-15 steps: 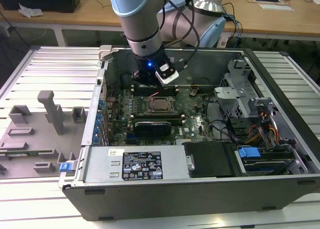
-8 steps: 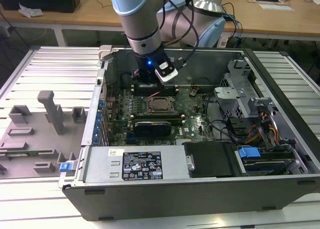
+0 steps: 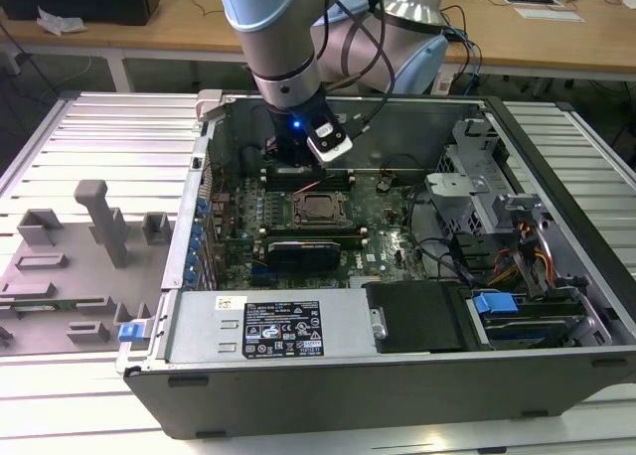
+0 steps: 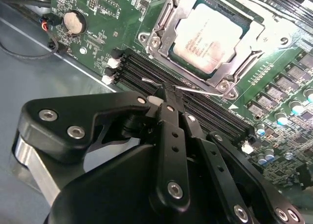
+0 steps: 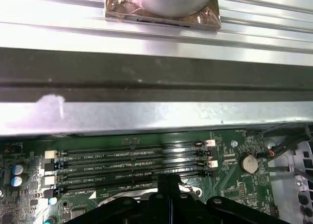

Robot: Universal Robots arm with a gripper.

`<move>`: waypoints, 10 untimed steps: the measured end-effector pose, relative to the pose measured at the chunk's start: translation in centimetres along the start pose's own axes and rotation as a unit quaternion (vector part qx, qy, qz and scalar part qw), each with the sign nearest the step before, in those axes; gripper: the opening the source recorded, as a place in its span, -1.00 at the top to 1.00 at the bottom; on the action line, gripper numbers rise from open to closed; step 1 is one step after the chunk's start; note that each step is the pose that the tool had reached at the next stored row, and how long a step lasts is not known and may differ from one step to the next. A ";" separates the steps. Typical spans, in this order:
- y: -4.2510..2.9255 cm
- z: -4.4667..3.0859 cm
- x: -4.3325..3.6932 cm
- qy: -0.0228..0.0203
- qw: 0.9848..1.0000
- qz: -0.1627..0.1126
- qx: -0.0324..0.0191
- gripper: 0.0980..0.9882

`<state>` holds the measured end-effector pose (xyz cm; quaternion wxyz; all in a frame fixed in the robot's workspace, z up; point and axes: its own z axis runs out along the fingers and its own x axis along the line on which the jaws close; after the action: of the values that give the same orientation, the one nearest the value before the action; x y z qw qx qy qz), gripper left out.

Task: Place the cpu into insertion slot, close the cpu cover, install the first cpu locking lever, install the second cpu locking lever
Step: 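Install the first cpu locking lever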

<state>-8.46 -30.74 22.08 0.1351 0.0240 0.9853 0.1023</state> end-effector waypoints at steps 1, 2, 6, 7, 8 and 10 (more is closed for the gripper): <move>0.00 0.00 0.01 0.000 1.000 0.000 0.000 0.98; 0.00 0.02 0.00 0.000 1.000 0.000 0.000 0.98; -0.05 0.26 0.08 -0.007 1.000 0.008 0.003 0.98; -0.07 0.38 0.11 -0.010 1.000 0.019 0.007 0.98; -0.09 0.45 0.13 -0.012 0.999 0.028 0.009 0.98; -0.07 0.55 0.16 -0.014 0.999 0.038 0.012 0.98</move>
<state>-8.47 -30.69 21.51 0.1449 0.0645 0.9827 0.0954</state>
